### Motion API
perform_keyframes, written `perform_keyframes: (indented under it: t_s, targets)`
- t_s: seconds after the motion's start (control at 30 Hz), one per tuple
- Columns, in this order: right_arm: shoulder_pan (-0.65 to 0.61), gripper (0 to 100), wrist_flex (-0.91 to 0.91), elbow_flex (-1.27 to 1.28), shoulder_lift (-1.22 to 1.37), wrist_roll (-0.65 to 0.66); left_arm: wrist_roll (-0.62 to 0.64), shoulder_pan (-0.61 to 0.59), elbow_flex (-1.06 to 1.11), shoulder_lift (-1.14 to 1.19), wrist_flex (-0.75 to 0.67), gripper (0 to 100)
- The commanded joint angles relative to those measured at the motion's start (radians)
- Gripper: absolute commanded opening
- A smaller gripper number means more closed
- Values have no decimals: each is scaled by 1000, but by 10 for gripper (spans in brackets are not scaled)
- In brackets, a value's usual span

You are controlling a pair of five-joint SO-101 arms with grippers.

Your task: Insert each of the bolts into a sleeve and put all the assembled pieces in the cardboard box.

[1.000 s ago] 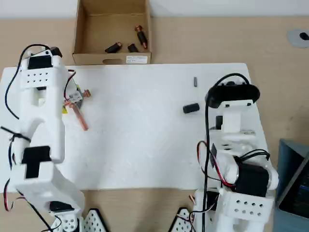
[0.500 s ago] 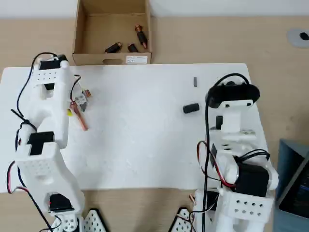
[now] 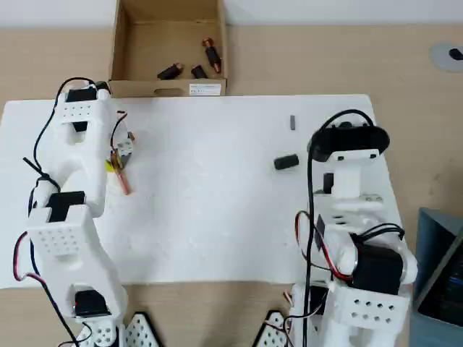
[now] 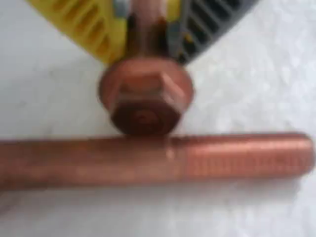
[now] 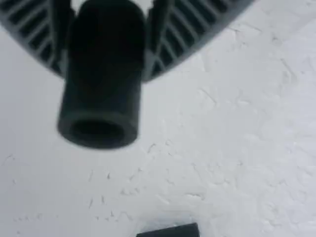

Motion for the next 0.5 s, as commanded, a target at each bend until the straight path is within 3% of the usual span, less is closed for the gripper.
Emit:
perform_keyframes:
  t_s: [0.0, 0.23, 0.47]
  targets:
    - [10, 10, -23, -12, -16, -3, 5, -25, -91, -7, 91, 5]
    - [15, 12, -6, -30, -16, -3, 5, -26, -394, -8, 350, 5]
    - [15, 10, 46, -117, -16, -2, -3, -9, -470, -225, 358, 4]
